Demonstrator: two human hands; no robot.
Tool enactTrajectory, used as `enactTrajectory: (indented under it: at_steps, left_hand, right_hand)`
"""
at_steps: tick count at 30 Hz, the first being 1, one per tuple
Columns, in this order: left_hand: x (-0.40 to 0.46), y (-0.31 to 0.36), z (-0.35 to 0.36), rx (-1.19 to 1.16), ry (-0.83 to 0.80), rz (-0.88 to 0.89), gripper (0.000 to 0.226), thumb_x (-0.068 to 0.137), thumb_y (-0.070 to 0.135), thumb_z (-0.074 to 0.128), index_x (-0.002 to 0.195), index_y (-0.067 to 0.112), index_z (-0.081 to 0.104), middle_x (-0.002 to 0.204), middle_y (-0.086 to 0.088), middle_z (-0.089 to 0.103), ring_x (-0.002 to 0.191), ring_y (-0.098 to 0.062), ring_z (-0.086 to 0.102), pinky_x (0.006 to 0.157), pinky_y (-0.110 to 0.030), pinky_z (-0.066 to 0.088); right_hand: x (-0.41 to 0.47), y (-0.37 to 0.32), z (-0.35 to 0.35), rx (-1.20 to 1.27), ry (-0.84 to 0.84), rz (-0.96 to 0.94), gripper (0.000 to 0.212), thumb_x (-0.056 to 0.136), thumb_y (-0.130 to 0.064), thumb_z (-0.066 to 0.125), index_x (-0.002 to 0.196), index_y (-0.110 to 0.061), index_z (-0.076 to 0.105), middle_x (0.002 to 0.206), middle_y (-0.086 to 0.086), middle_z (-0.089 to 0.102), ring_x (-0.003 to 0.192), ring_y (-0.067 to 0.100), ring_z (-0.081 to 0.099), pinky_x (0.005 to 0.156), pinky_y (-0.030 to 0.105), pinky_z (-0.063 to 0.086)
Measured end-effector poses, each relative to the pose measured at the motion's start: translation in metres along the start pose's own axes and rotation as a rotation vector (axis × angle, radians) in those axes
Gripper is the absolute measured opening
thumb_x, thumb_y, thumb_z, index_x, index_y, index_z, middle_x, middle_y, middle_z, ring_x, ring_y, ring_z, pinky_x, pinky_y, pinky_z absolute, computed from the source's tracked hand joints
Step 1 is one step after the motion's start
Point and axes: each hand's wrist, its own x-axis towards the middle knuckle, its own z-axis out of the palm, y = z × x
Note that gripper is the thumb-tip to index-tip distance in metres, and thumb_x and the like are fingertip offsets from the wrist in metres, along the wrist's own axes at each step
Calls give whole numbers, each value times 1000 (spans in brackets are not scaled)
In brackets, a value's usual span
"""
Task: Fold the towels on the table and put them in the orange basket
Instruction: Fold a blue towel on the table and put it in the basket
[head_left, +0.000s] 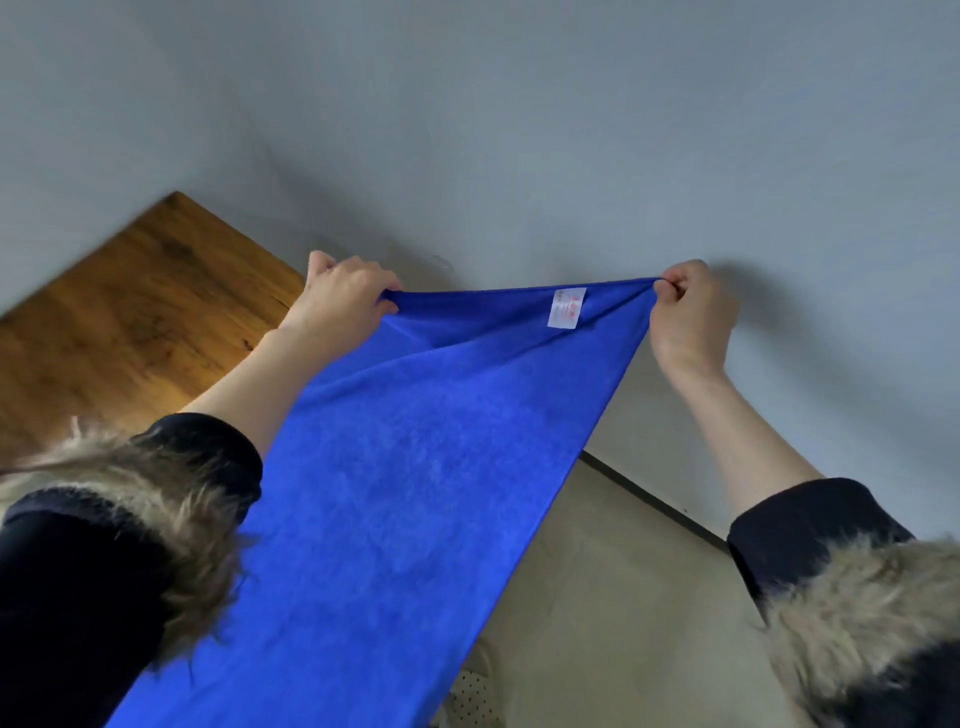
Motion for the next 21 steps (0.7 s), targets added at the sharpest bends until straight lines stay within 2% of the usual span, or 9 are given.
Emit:
enactTrajectory:
  at_steps: [2,5,10,14,18,21]
  left_hand:
    - [-4,-12,-10,35,40,-38,20,91,9,51,104,13,65,103,-7,63,100,-27,50,81,-36,20]
    - [-8,-25,-35,70,200,-105,24,88,4,49,102,10,67,101,-14,62,102,-34,50,80,-40,28]
    - [-6,-37,-93,-73,373,-260,21,89,13,52,100,2,66,101,-21,63,100,-39,53,83,-43,40]
    - [-34,-47,-123,-123,411,-252,19,88,14,56,97,0,66,99,-22,65,97,-38,55,84,-43,41]
    - [-95,-59,-128,-170,394,-204,23,85,0,50,98,3,69,102,-19,67,100,-36,56,89,-37,38]
    - [-149,-66,-126,-186,395,-190,26,86,-3,49,99,4,70,101,-16,67,99,-34,55,88,-34,37]
  right_hand:
    - [2,-9,-2,0,9,0,16,91,-4,43,95,-2,58,88,11,61,78,21,51,61,16,26]
    - [0,-28,-5,12,8,-34,17,91,-4,42,95,-3,58,90,9,61,83,22,52,67,19,31]
    - [-3,-72,-23,88,64,-114,15,89,-5,42,93,-4,57,82,1,54,76,17,48,64,19,30]
    - [-32,-100,-42,167,90,-143,9,87,-9,48,91,-7,57,81,0,55,73,17,49,60,15,28]
    - [-100,-107,-46,253,5,-186,10,85,-8,54,81,-17,50,74,-1,56,65,14,49,56,9,32]
    - [-158,-102,-44,278,-66,-172,11,86,-8,55,80,-17,52,69,-6,54,62,10,50,59,14,37]
